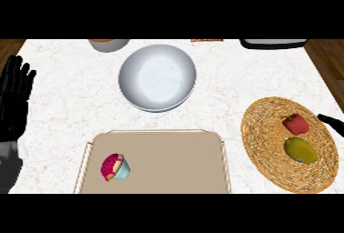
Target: Pick the bell pepper from the placemat and place it in the bowl
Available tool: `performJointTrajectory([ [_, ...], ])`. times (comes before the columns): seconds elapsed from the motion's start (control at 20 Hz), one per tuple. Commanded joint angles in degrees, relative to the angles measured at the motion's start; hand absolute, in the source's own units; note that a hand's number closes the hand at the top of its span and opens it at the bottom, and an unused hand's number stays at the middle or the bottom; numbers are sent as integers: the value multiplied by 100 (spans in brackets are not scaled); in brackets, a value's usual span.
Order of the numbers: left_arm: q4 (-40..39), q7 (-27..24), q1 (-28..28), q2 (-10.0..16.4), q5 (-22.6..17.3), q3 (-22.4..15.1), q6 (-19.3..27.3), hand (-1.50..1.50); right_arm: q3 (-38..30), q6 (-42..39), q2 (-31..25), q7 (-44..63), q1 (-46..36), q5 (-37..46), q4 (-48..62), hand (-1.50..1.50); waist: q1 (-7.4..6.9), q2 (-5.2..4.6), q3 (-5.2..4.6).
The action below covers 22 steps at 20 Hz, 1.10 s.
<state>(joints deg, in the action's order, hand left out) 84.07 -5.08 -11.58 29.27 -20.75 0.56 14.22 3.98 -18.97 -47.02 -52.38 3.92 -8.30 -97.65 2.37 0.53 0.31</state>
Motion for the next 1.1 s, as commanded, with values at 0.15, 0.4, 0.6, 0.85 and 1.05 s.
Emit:
performJointTrajectory([
  [0.15,42,-111,25,-81,67,-6,-127,0,-1443,-166,-1119,-1656,825,542,677,-150,-60,-32,-24],
  [0.4,223,323,-147,84,-58,86,-176,0,-1667,101,-2082,-1511,938,1498,1080,-150,-137,-35,-19],
  [0.6,118,139,-177,-23,47,45,-241,0,-1359,532,-2275,-1448,976,2274,1034,-150,-233,-65,-24],
  [0.85,-209,145,-474,-257,212,-52,-137,0,-1083,1010,-2382,-1521,951,3068,1285,-150,-249,-85,-24],
  [1.05,-16,47,-53,-153,146,94,-471,0,-884,1222,-2107,-1552,718,3376,1748,-150,-312,-68,-26],
])
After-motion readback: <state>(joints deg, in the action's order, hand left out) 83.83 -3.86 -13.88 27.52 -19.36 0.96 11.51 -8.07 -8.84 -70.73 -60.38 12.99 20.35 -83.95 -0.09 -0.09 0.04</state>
